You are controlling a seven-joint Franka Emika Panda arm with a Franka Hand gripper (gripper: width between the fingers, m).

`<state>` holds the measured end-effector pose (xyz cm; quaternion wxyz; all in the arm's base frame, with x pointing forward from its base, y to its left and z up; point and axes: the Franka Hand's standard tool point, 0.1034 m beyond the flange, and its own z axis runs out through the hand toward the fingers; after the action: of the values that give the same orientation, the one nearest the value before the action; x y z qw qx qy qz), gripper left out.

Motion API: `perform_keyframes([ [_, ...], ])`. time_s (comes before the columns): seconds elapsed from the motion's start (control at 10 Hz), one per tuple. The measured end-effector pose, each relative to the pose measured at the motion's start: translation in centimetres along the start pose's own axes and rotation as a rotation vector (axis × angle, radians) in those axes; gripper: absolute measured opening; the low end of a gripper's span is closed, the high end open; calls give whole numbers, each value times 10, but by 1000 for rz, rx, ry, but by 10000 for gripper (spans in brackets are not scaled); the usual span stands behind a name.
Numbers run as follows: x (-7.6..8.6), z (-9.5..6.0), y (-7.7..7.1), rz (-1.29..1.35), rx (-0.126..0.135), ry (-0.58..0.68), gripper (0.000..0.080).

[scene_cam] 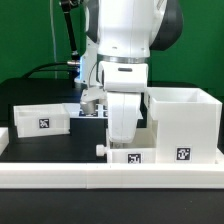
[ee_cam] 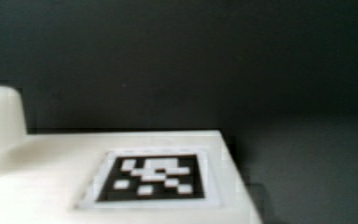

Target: Assemble drawer

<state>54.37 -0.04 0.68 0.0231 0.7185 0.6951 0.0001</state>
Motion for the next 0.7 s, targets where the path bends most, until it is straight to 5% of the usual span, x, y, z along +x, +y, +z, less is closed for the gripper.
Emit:
perform_keyframes([
  [0.7,1,1,4,-82,-23,-14,43],
])
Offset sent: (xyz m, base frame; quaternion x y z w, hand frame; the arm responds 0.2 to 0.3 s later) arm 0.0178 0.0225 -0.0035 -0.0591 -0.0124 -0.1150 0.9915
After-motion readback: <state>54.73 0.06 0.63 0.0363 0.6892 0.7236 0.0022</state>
